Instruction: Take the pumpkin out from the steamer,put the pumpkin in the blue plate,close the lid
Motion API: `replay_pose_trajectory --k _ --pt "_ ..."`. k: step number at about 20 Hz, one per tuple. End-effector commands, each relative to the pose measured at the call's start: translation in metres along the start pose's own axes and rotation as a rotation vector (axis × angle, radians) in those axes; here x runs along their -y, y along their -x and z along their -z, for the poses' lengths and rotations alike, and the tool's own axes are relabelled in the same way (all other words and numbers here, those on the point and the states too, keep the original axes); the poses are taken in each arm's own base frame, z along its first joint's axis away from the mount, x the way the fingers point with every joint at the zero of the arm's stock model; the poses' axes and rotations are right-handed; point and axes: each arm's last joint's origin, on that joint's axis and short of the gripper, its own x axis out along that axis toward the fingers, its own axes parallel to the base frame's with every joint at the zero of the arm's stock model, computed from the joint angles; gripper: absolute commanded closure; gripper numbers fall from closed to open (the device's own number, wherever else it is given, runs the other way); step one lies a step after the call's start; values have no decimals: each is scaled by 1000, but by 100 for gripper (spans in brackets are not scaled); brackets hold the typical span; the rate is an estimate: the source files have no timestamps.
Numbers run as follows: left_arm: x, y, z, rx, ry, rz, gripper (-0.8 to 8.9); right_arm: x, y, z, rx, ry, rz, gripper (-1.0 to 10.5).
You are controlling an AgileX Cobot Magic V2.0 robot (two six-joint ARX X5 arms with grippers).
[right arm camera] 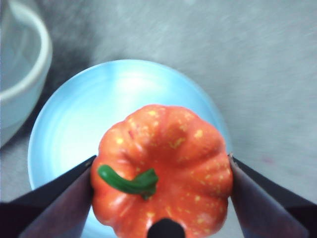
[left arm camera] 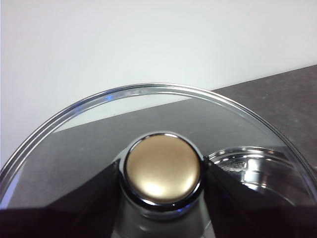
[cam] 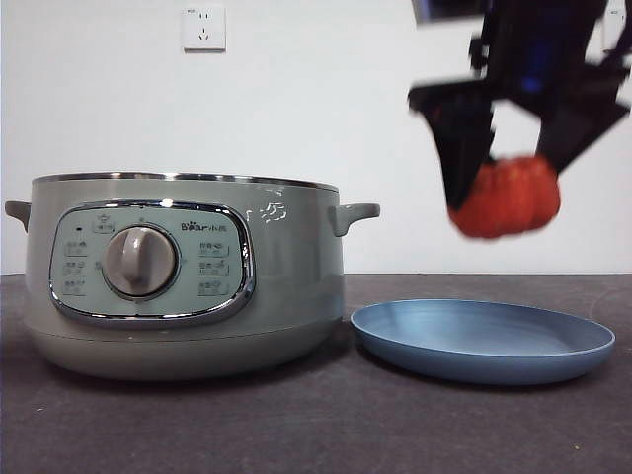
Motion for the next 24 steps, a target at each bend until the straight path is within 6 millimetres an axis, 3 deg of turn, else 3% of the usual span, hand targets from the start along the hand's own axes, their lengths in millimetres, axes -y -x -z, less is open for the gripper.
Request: replay_pose_trajectory --k 1,6,11,14,16,21,24 --pt "-2 6 -7 67 23 8 822 -3 -21 6 -14 -28 -78 945" --pt "-2 6 -6 53 33 11 822 2 -61 8 -83 -53 -92 940" --pt "-2 5 -4 35 33 12 822 3 -83 16 -176 -67 -174 894" --pt "-1 5 -3 25 31 13 822 3 -85 18 -196 -63 -170 573" --pt "-1 5 -3 24 31 13 822 3 -84 19 -202 -63 -166 441" --pt "-1 5 -3 27 32 42 822 4 -80 15 -165 -70 -174 409" --pt "2 0 -3 13 43 63 822 10 -55 7 -88 -90 -183 410"
